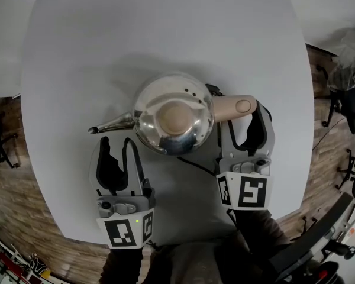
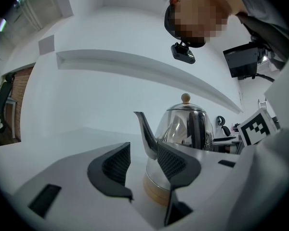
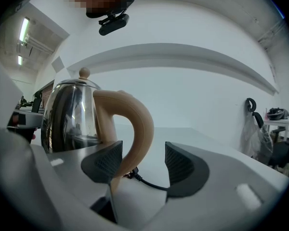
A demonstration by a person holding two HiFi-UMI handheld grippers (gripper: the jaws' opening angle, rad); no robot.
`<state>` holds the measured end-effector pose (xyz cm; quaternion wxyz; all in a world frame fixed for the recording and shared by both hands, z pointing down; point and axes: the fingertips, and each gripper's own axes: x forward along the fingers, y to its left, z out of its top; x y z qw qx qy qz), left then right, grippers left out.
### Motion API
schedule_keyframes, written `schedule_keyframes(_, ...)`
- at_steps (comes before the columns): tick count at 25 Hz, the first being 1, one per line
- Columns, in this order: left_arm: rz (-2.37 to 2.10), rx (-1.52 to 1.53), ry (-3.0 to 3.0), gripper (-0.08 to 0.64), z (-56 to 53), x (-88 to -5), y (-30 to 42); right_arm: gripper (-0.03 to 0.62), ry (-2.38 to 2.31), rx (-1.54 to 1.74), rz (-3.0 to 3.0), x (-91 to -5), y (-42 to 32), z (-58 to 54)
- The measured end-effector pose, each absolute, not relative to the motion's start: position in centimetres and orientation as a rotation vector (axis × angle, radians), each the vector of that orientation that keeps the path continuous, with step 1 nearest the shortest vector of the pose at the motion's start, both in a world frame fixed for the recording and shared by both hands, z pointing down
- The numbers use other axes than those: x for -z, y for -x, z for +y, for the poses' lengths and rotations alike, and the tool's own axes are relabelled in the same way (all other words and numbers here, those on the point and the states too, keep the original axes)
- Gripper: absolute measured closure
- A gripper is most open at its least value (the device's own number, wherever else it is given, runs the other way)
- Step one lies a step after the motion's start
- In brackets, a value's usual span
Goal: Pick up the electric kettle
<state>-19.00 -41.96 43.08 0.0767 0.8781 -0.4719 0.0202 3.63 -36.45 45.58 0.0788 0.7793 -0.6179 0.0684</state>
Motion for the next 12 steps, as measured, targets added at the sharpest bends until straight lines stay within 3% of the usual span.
schedule_keyframes(12, -1.417, -0.02, -2.63, 0.405, -43.3, -42.7, 18.7, 0.35, -2.327, -0.14, -1.857, -45.0, -4.2, -37.4)
